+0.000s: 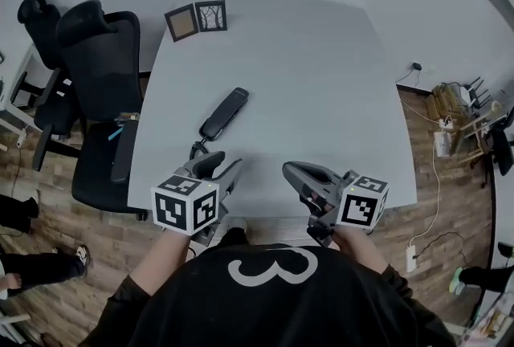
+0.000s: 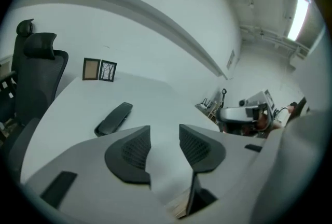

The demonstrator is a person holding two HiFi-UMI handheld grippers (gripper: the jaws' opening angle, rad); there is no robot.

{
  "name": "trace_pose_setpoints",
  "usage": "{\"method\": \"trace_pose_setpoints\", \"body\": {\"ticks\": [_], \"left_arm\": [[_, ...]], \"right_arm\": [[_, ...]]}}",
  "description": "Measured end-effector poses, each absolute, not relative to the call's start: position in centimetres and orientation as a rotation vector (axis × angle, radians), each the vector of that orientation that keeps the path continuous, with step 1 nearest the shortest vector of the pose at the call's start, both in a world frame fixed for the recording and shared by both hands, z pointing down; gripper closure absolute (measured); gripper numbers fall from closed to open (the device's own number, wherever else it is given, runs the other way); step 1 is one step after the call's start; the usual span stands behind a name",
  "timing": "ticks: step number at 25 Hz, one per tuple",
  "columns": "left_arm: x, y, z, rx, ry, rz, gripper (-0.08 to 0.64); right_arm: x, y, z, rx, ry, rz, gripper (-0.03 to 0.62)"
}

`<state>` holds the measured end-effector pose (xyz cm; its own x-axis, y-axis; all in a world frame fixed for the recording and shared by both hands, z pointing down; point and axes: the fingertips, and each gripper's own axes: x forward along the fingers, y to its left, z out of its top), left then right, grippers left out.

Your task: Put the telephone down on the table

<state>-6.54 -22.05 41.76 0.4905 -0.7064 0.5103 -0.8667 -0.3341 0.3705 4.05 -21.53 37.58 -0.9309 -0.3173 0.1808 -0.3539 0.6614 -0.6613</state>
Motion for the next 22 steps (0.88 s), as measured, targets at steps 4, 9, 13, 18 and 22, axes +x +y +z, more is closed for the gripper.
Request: {"method": "trace_pose_setpoints", "body": {"ticks": [4, 9, 13, 18, 22], "left_arm": [[-1.6, -17.3, 38.4, 2.216, -1.235, 0.217, 0.518], [3.1, -12.4, 35.4, 2.302, -1.16, 0.101, 0.548], [5.2, -9.2, 34.7, 2.274, -1.167, 0.027, 0.548], [6.8, -6.4, 34.2, 2.27, -1.157, -0.042, 0.548], [8.0, -5.2, 33.9, 2.28, -1.149, -0.045, 0.548]], "right_arm": [[7.5, -17.9, 36.5, 0.543, -2.862, 1.113, 0.584], [10.2, -14.4, 35.1, 0.483, -2.911, 1.087, 0.584], [12.1, -11.3, 34.5, 0.435, -2.937, 1.046, 0.584], [13.7, -8.3, 34.1, 0.419, -2.979, 1.019, 0.584], [14.4, -6.5, 34.0, 0.372, -3.0, 1.024, 0.584]]}}
